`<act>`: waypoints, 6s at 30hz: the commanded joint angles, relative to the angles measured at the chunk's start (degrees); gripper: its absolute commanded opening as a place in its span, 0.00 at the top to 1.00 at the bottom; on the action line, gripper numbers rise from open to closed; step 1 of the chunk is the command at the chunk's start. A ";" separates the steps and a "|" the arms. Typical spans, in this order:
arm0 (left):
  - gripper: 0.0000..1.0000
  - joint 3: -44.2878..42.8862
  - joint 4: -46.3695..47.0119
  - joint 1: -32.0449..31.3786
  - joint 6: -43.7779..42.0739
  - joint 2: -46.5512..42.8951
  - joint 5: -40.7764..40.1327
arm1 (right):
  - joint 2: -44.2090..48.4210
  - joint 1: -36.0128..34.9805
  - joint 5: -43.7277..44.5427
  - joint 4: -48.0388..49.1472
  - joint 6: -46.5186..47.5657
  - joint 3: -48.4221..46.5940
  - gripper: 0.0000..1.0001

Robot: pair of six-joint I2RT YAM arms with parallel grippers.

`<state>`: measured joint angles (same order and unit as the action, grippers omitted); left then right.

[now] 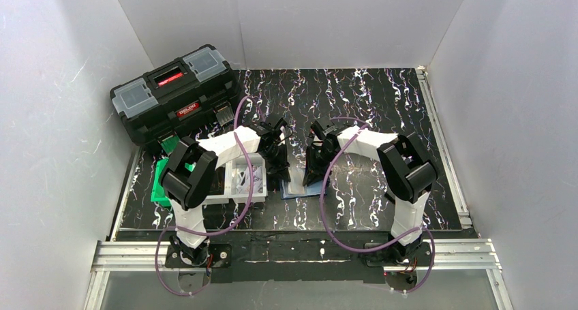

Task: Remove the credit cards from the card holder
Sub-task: Remove the credit card from the card holder.

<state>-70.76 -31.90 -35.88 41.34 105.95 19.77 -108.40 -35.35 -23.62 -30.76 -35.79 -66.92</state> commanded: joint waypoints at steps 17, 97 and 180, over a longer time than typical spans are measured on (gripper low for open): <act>1.00 -6.30 -7.54 -2.36 1.83 -3.62 -0.20 | 11.26 0.46 8.47 -5.27 1.74 -1.64 0.49; 0.64 -4.82 -3.35 -0.95 -4.13 -3.04 3.73 | 11.36 -1.47 14.11 -2.82 -1.22 2.04 0.82; 1.00 3.43 2.19 1.26 -6.57 -3.88 6.89 | 7.04 4.68 11.24 2.81 -0.86 12.26 0.96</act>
<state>-65.65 -23.90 -35.14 37.93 105.58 30.46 -99.90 -31.18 -18.83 -26.70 -38.39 -56.77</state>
